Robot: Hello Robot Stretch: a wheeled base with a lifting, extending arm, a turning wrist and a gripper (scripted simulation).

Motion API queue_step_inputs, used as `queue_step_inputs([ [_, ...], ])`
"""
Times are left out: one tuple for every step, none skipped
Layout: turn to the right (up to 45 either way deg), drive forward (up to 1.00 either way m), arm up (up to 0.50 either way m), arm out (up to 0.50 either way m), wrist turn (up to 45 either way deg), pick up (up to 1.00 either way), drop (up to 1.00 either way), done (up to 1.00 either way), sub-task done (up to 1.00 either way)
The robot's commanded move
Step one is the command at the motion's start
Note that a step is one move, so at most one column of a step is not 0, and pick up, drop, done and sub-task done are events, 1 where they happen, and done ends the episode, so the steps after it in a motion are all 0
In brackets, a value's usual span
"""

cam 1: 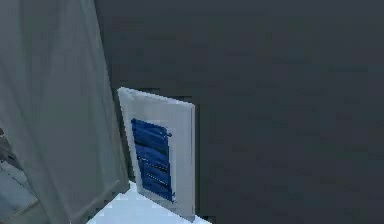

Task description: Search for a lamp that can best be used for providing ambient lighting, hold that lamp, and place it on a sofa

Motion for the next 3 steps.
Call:
queue_step_inputs([
  [-45.0,0.00,0.00,0.00,0.0,0.00,0.00,0.00,0.00],
  [-45.0,0.00,0.00,0.00,0.0,0.00,0.00,0.00,0.00],
  [-30.0,0.00,0.00,0.00,0.0,0.00,0.00,0.00,0.00],
])
